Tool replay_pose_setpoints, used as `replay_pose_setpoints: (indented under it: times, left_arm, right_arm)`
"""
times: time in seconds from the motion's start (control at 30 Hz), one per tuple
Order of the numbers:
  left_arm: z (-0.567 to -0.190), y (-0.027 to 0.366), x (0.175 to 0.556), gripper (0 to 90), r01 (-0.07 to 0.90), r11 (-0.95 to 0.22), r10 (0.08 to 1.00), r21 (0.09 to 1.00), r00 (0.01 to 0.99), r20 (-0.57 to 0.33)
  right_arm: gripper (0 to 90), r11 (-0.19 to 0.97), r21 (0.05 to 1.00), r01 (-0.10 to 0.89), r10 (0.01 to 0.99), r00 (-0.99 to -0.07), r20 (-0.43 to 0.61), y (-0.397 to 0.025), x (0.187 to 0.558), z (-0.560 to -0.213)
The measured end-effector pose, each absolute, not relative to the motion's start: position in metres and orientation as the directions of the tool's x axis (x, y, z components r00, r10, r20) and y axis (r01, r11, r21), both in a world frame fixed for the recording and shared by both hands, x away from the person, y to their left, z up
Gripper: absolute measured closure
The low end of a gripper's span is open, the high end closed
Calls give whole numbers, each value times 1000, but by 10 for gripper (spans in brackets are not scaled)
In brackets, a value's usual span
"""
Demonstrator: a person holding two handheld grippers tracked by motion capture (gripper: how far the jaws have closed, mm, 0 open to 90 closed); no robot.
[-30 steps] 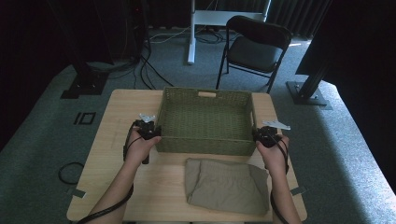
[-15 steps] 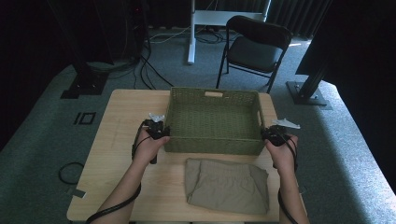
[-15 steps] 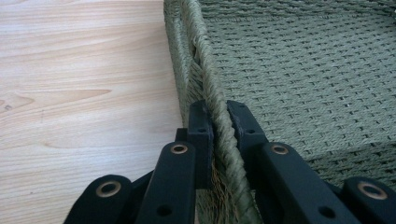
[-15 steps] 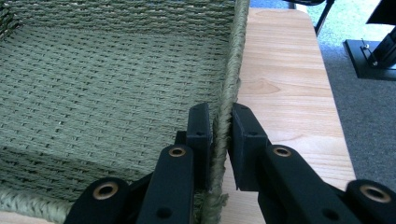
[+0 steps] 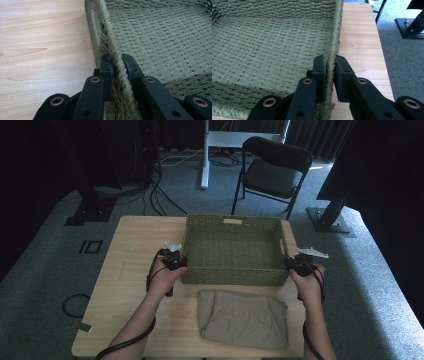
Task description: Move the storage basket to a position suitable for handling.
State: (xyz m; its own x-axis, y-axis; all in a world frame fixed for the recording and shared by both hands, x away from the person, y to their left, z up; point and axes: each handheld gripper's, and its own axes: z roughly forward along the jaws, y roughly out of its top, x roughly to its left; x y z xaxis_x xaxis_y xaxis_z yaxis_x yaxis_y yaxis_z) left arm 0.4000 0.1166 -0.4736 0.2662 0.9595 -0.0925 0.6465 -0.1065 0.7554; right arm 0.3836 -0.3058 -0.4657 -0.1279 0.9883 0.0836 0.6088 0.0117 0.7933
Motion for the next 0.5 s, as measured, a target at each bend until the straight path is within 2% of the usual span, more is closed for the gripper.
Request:
replay_pose_setpoints:
  times: [0.37, 0.5]
  left_arm:
    - [-473, 118, 402, 799, 648, -120, 956, 752, 280, -89]
    - [-473, 118, 402, 756, 645, -128, 953, 753, 291, -87]
  right_arm:
    - [794, 31, 794, 607, 988, -139, 68, -306, 384, -465]
    - [731, 26, 805, 593, 986, -148, 77, -306, 384, -466]
